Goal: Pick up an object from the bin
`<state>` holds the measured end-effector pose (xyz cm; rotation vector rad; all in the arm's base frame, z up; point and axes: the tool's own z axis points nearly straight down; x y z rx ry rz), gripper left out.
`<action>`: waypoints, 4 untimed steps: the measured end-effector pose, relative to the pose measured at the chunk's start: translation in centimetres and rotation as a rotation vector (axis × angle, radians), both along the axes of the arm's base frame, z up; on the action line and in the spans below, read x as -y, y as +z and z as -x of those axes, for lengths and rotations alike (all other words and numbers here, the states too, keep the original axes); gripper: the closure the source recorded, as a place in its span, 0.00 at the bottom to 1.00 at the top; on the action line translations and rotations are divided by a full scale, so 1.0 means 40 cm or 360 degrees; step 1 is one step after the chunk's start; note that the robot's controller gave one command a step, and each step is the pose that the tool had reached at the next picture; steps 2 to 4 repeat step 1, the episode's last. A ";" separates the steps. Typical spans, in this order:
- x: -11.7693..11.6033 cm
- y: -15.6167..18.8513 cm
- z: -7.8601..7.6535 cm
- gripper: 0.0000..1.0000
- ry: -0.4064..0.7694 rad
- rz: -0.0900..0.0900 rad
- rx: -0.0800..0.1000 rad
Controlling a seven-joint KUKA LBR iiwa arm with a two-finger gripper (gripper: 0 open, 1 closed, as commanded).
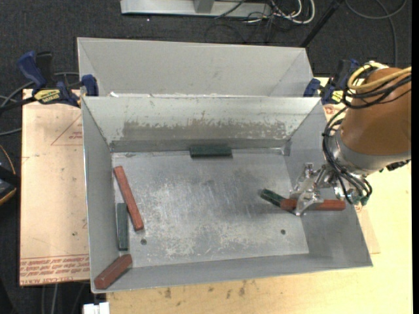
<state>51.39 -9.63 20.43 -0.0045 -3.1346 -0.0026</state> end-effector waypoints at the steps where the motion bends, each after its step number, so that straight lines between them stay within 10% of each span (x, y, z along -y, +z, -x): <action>1: -0.002 0.009 -0.004 1.00 0.0006 0.0002 0.0012; 4: -0.002 0.009 -0.004 1.00 0.0006 0.0002 0.0012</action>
Offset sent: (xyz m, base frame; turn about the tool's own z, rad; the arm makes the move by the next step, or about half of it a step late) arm 0.0000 0.0000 0.0000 0.0000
